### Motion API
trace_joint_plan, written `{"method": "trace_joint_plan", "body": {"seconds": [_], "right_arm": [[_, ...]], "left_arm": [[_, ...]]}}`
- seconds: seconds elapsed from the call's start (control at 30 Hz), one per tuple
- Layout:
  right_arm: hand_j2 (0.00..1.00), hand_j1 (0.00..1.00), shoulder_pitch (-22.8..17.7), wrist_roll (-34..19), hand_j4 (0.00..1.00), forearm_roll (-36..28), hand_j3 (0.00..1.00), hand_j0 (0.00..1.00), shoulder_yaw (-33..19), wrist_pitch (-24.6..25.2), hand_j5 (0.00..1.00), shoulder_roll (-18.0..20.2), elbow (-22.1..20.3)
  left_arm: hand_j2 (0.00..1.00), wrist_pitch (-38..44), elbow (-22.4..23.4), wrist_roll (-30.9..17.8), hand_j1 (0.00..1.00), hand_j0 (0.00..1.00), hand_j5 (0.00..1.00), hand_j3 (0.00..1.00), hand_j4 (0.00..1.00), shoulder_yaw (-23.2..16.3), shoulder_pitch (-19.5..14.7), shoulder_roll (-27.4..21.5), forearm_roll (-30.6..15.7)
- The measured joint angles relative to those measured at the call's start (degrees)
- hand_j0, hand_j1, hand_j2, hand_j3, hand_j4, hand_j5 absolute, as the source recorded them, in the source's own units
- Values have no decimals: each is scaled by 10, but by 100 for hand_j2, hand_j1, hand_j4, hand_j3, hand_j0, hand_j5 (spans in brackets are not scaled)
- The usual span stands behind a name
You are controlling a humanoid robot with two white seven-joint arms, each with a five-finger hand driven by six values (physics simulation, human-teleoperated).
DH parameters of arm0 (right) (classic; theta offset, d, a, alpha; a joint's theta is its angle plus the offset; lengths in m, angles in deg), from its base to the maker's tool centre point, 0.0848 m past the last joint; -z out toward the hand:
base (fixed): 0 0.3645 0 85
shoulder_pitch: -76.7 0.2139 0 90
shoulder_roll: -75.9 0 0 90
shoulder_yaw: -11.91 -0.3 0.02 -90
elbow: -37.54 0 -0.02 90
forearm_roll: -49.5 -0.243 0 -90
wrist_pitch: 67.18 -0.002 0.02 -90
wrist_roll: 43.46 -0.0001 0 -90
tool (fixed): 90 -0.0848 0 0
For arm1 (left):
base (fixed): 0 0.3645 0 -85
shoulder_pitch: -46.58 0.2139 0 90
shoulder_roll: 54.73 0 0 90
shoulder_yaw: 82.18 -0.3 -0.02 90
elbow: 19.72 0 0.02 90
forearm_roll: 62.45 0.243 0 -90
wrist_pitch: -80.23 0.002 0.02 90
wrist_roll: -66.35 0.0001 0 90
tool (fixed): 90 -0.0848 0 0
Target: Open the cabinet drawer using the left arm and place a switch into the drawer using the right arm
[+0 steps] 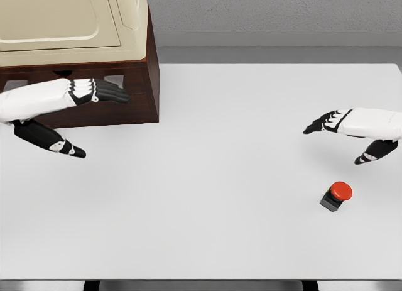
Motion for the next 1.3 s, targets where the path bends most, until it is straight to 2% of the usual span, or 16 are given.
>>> {"method": "trace_joint_plan", "body": {"seconds": [0.03, 0.07, 0.1, 0.17, 0.3, 0.43, 0.5, 0.6, 0.77, 1.0, 1.13, 1.3], "right_arm": [[100, 100, 0, 0, 100, 0, 100, 100, 0, 0, 100, 0, 0], [100, 100, 1, 0, 100, 0, 100, 100, -1, 0, 100, 0, 0], [100, 100, 1, 0, 100, 0, 100, 100, -1, 0, 100, 1, 1], [100, 100, 1, 0, 100, 0, 100, 100, -1, 0, 100, 1, 4], [100, 100, -1, 0, 100, 0, 100, 100, -2, 0, 100, 2, 20], [100, 100, -4, 0, 100, 0, 100, 100, -2, 0, 100, 7, 25], [100, 100, -13, 0, 100, 0, 100, 100, -2, 0, 100, 10, 26], [100, 100, -16, 0, 100, 0, 100, 100, -3, 0, 100, 22, 23], [100, 100, -44, 0, 100, -5, 100, 100, -3, 0, 100, 51, -7], [100, 100, -64, 0, 100, -16, 100, 100, -3, 0, 100, 75, -49], [100, 100, -65, 0, 100, -20, 100, 100, -4, 0, 100, 74, -51], [100, 100, -63, 0, 100, -34, 100, 100, -25, 0, 100, 73, -51]], "left_arm": [[100, 0, 0, -1, 100, 100, 100, 100, 100, -2, -11, -2, -1], [100, -1, 0, -2, 100, 100, 100, 100, 100, -17, -58, -4, 0], [100, 2, 0, -2, 100, 100, 100, 100, 100, -50, -107, -7, -6], [100, 0, 0, -3, 100, 100, 100, 100, 100, -126, -178, -12, -2], [100, -1, 0, -3, 100, 100, 100, 100, 100, -290, -295, -25, -3], [100, 0, 0, -3, 100, 100, 100, 100, 100, -382, -347, -50, -38], [100, 0, 0, -3, 100, 100, 100, 100, 100, -409, -360, -66, -57], [100, 0, 0, -3, 100, 100, 100, 100, 100, -427, -360, -95, -84], [100, 0, 0, -3, 100, 100, 100, 100, 100, -431, -360, -116, -121], [100, 0, 0, 0, 100, 100, 100, 100, 100, -427, -358, -118, -128], [100, 10, 0, 94, 100, 100, 100, 100, 100, -417, -360, -116, -135], [100, 100, 0, 135, 100, 100, 100, 100, 100, -413, -362, -114, -156]]}}
